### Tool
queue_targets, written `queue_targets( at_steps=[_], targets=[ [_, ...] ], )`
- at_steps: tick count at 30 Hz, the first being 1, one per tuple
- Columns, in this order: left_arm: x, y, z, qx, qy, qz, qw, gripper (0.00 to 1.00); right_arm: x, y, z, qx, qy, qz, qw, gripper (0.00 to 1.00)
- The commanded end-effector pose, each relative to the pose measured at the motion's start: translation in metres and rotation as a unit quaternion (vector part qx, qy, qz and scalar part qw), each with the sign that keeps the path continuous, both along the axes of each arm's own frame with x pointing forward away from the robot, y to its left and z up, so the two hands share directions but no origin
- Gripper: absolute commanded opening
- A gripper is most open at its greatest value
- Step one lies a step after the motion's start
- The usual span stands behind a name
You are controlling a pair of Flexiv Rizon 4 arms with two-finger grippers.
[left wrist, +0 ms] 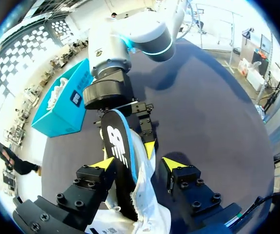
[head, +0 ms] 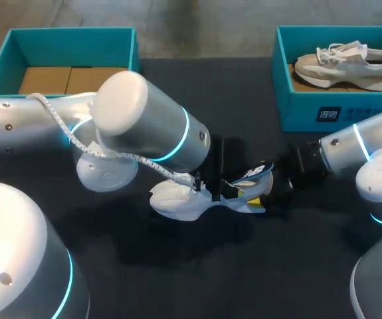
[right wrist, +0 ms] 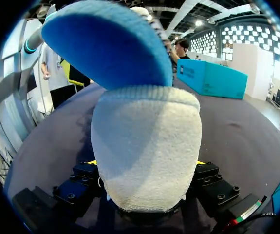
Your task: Take the shoe out of the shoebox, open the shoe tongue, remove and reinsert the insole, then place the shoe into the shoebox
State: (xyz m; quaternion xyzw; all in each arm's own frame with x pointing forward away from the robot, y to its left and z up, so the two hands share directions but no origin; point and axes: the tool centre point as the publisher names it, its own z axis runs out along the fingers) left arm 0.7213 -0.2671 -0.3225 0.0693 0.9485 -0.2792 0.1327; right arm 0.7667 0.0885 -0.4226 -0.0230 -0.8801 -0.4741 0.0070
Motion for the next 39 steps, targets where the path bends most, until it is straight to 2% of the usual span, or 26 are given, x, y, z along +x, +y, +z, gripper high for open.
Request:
queue_targets(
  at_steps=[1,4,13,27,39],
  targets=[
    [0.001,0.001,-0.002,0.002,-0.007,0.007,1.000,0.62,0.000,0.001,-0.001,-0.002,0.000,-0.001,1.000,0.00],
    [0.005,0.001,-0.006,0.005,-0.004,0.010,1.000,0.56,0.000,0.001,-0.001,-0.002,0.000,-0.001,1.000,0.00],
    [0.020,0.004,-0.018,0.014,0.003,0.028,1.000,0.50,0.000,0.001,-0.001,-0.002,0.000,-0.001,1.000,0.00],
    [0.025,-0.003,-0.020,0.006,0.009,0.021,1.000,0.45,0.000,0.001,-0.001,-0.002,0.000,-0.001,1.000,0.00],
    [0.037,-0.014,-0.023,0.000,0.012,0.013,1.000,0.43,0.000,0.001,-0.001,-0.002,0.000,-0.001,1.000,0.00]
  ],
)
